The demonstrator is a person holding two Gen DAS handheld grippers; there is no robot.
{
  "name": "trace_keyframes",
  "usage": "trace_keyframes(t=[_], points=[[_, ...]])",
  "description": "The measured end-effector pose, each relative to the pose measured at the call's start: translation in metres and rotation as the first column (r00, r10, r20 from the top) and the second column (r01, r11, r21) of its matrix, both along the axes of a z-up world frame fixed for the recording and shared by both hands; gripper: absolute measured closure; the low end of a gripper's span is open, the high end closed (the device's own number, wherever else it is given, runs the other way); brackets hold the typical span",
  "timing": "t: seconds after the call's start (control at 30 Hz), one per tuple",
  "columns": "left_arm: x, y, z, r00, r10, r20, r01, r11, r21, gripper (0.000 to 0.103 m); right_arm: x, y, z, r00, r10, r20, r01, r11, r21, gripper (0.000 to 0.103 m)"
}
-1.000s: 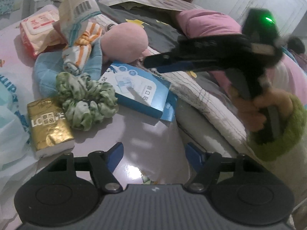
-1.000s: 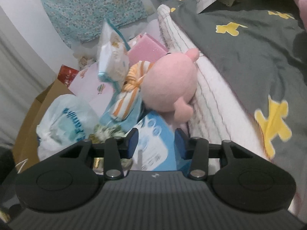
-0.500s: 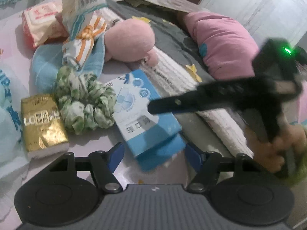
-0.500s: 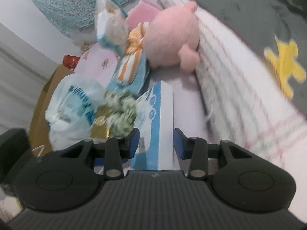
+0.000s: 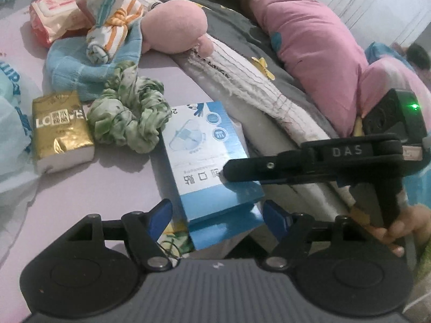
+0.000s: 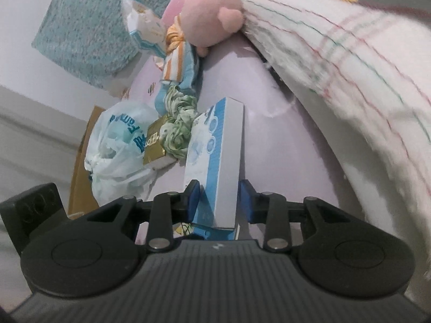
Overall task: Organize soft objects
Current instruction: 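Grasp the blue-and-white bandage box with the right gripper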
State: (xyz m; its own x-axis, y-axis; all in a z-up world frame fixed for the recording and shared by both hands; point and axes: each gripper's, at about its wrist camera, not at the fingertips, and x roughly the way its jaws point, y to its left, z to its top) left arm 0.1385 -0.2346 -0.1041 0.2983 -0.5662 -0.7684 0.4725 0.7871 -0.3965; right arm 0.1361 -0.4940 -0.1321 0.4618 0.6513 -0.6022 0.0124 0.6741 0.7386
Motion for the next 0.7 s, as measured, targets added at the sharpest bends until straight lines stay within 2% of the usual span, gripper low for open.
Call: trace_keyframes(t=[0.17,0.27,0.6,0.7], points=[[0.007,-0.008,-0.002,1.000,-0.003,0.022,0.002,0.999,0.038,0.024,-0.002,-0.003,-0.004,0.999,-0.046,0.013,0.045,0.999,0.030,0.071],[0.009,-0.011,-0.001,1.000,-0.005,0.022,0.004,1.000,0.029,0.026,-0.003,-0.001,-0.005,0.998,-0.061,0.017,0.061,0.997,0.047,0.076],[-0.007,-0.016,0.015,0.998,-0.052,0.025,0.052,0.999,-0.002,0.026,-0.038,-0.006,0.013,0.986,-0.154,0.060,0.151,0.987,0.045,0.077],[-0.010,-0.017,0.022,0.998,-0.063,0.017,0.063,0.998,-0.020,0.026,-0.047,-0.009,0.020,0.982,-0.175,0.066,0.169,0.982,0.082,0.079]])
